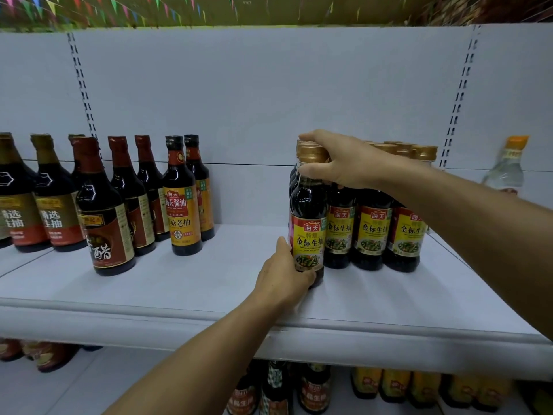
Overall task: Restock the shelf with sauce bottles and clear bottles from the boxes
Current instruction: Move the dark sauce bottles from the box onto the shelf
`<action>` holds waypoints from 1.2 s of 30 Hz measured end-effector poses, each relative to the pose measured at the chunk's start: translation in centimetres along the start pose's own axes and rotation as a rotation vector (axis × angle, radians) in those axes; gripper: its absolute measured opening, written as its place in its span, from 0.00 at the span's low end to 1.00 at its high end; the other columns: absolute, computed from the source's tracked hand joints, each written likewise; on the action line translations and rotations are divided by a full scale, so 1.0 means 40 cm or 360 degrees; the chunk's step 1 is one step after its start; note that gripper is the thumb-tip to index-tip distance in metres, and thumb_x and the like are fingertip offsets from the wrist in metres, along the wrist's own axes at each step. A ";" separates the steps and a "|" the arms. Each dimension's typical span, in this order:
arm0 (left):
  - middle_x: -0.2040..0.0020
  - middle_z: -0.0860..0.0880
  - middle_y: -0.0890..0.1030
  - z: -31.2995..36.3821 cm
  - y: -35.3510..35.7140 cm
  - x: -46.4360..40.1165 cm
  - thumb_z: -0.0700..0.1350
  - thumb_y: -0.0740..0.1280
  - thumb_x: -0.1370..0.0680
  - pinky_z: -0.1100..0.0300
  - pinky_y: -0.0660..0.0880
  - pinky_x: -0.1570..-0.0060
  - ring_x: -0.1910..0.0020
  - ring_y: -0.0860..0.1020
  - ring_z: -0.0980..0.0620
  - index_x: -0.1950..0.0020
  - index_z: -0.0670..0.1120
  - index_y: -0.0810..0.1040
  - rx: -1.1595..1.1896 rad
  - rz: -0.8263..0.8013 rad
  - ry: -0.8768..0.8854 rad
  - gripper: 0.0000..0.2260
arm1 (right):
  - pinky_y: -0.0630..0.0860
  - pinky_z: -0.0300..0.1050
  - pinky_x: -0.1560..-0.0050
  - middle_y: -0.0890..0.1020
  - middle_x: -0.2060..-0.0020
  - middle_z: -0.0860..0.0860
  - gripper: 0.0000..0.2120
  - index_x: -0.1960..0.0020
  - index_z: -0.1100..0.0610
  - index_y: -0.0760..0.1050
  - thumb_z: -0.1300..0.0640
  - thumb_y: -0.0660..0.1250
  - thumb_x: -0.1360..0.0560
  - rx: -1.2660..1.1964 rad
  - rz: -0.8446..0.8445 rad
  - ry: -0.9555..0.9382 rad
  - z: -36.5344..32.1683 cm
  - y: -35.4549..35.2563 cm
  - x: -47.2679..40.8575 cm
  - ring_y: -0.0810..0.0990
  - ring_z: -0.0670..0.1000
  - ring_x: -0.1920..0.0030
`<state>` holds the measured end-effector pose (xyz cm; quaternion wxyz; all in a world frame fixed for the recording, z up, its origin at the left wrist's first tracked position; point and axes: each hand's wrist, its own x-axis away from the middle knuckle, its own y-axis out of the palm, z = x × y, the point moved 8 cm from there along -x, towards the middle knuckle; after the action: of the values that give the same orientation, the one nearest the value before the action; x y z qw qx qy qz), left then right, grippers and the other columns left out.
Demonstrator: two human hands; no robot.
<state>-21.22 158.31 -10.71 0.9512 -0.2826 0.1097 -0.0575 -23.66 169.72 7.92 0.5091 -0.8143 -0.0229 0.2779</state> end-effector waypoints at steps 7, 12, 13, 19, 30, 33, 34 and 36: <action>0.33 0.49 0.74 0.009 -0.020 0.040 0.47 0.68 0.23 0.61 0.68 0.52 0.50 0.69 0.57 0.31 0.52 0.62 -0.0054 0.0008 0.0056 0.24 | 0.72 0.43 0.52 0.76 0.42 0.49 0.34 0.23 0.47 0.55 0.39 0.64 0.23 0.0197 0.0127 0.0039 -0.009 -0.022 0.050 0.77 0.51 0.48; 0.34 0.49 0.76 0.037 -0.049 0.088 0.47 0.67 0.22 0.72 0.65 0.64 0.60 0.68 0.63 0.28 0.50 0.62 -0.0060 0.0024 0.0144 0.24 | 0.75 0.53 0.45 0.78 0.40 0.55 0.34 0.22 0.50 0.55 0.40 0.62 0.22 0.0427 0.0222 0.0085 -0.043 -0.034 0.113 0.77 0.58 0.41; 0.35 0.50 0.76 0.042 -0.056 0.101 0.47 0.66 0.22 0.73 0.63 0.64 0.61 0.68 0.64 0.28 0.51 0.62 -0.0062 0.0029 0.0159 0.24 | 0.75 0.54 0.44 0.78 0.40 0.56 0.33 0.23 0.50 0.55 0.40 0.62 0.22 0.0428 0.0236 0.0084 -0.055 -0.035 0.127 0.76 0.58 0.40; 0.28 0.52 0.70 0.060 -0.092 0.180 0.48 0.65 0.21 0.72 0.64 0.49 0.42 0.72 0.57 0.23 0.51 0.57 -0.0054 0.0000 0.0219 0.28 | 0.76 0.56 0.48 0.80 0.56 0.49 0.32 0.23 0.50 0.55 0.43 0.62 0.21 0.0412 0.0205 0.0055 -0.135 -0.014 0.192 0.78 0.53 0.51; 0.23 0.52 0.63 0.011 -0.168 0.353 0.52 0.65 0.21 0.53 0.65 0.29 0.25 0.63 0.52 0.20 0.54 0.49 -0.0089 -0.0079 0.0274 0.34 | 0.74 0.49 0.54 0.76 0.64 0.43 0.24 0.29 0.49 0.65 0.43 0.63 0.22 0.0254 0.0144 -0.0017 -0.286 0.076 0.318 0.75 0.46 0.59; 0.23 0.51 0.63 -0.026 -0.187 0.399 0.52 0.65 0.21 0.54 0.66 0.30 0.26 0.64 0.52 0.20 0.55 0.50 -0.0096 -0.0095 0.0281 0.34 | 0.71 0.44 0.60 0.78 0.64 0.45 0.20 0.34 0.50 0.70 0.44 0.64 0.22 0.0212 0.0105 -0.0051 -0.326 0.122 0.365 0.76 0.41 0.62; 0.23 0.51 0.64 -0.041 -0.192 0.414 0.52 0.65 0.21 0.55 0.65 0.30 0.26 0.64 0.53 0.20 0.54 0.51 -0.0102 -0.0093 0.0283 0.34 | 0.72 0.45 0.60 0.79 0.64 0.45 0.18 0.35 0.50 0.71 0.44 0.64 0.22 0.0204 0.0077 -0.0058 -0.338 0.140 0.380 0.76 0.41 0.62; 0.24 0.51 0.66 -0.071 -0.197 0.441 0.51 0.66 0.21 0.56 0.66 0.31 0.27 0.66 0.53 0.21 0.54 0.56 -0.0103 -0.0096 0.0294 0.31 | 0.73 0.46 0.59 0.79 0.64 0.45 0.16 0.38 0.51 0.73 0.44 0.63 0.22 0.0207 0.0026 -0.0070 -0.358 0.177 0.411 0.77 0.42 0.61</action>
<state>-5.16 147.23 -11.82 0.9253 -0.3097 0.1902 -0.1084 -4.68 159.89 -0.40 0.5580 -0.7733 -0.0091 0.3008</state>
